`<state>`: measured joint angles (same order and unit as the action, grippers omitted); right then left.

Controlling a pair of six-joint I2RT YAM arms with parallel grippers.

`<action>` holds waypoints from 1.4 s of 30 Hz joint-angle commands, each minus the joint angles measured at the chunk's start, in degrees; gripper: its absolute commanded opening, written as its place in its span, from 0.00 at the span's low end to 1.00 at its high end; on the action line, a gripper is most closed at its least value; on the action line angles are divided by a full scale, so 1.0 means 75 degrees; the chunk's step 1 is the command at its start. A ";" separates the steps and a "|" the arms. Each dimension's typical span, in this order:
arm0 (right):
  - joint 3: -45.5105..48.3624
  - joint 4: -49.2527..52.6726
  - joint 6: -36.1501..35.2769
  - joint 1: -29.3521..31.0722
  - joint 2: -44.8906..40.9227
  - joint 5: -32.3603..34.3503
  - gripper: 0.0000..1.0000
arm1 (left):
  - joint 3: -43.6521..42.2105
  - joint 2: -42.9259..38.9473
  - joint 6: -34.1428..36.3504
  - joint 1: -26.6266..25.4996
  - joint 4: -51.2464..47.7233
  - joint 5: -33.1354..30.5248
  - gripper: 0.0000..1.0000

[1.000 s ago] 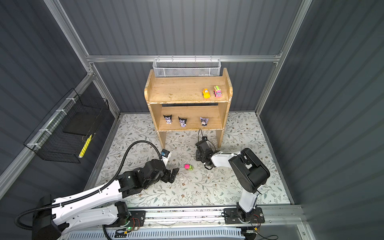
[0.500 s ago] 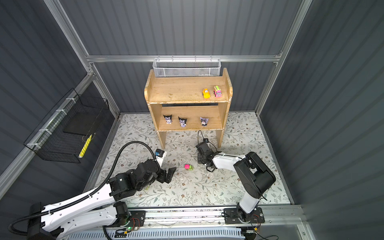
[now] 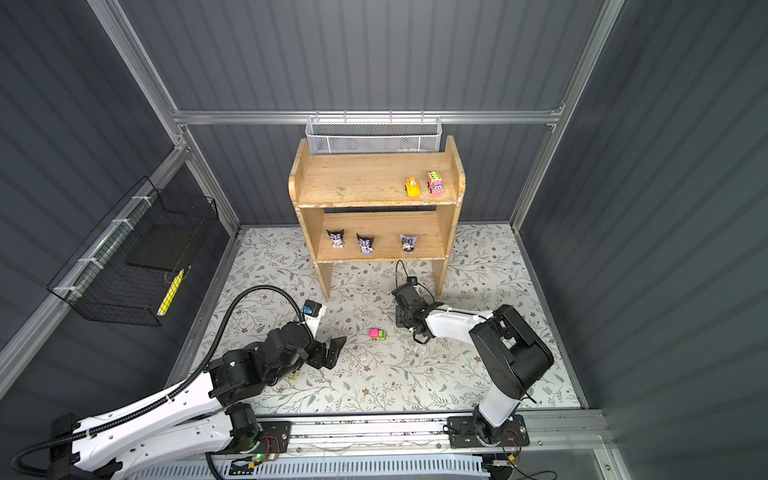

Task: Place and organize the plastic toys onto the shelf
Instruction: 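Lower the right gripper onto the orange-and-green toy car and close on it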

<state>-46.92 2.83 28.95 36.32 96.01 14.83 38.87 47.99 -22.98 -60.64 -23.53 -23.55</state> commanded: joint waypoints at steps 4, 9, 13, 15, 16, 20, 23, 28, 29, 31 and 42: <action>-0.0035 -0.0143 -0.0022 0.0010 0.0308 0.0025 0.45 | -0.0027 -0.0143 -0.0099 0.0058 -0.0283 -0.0178 1.00; -0.0061 -0.0236 -0.0067 -0.0001 0.0442 0.0009 0.43 | 0.0019 -0.0050 -0.0091 0.0058 -0.0273 -0.0188 1.00; -0.0038 -0.0266 -0.0107 -0.0013 0.0493 0.0021 0.39 | 0.0032 0.0057 -0.0078 0.0058 -0.0238 -0.0176 1.00; -0.0026 -0.0294 -0.0124 -0.0025 0.0510 0.0007 0.39 | 0.0072 0.0118 -0.0065 0.0058 -0.0235 -0.0176 1.00; -0.0005 -0.0307 -0.0133 -0.0034 0.0520 -0.0017 0.40 | 0.0079 0.0150 -0.0048 0.0058 -0.0232 -0.0176 1.00; -0.0026 -0.0341 -0.0157 -0.0060 0.0500 -0.0017 0.50 | 0.0190 0.0259 0.0003 0.0058 -0.0249 -0.0165 1.00; -0.0049 -0.0342 -0.0186 -0.0062 0.0477 0.0014 0.55 | 0.0233 0.0308 0.0025 0.0058 -0.0250 -0.0165 1.00; -0.0159 -0.0354 -0.0252 -0.0101 0.0549 -0.0049 0.53 | 0.0272 0.0363 0.0053 0.0058 -0.0272 -0.0165 1.00; -0.0183 -0.0342 -0.0252 -0.0106 0.0566 -0.0059 0.53 | 0.0295 0.0372 0.0053 0.0058 -0.0272 -0.0165 1.00; -0.0200 -0.0366 -0.0251 -0.0116 0.0588 -0.0070 0.52 | 0.0301 0.0376 0.0081 0.0058 -0.0282 -0.0165 1.00; -0.0326 -0.0384 -0.0356 -0.0157 0.0695 -0.0159 0.46 | 0.0349 0.0479 0.0149 0.0058 -0.0272 -0.0188 1.00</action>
<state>-48.21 -0.80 26.59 35.40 99.88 14.28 39.53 51.24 -22.87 -60.64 -24.45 -24.21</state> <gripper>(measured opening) 0.468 0.997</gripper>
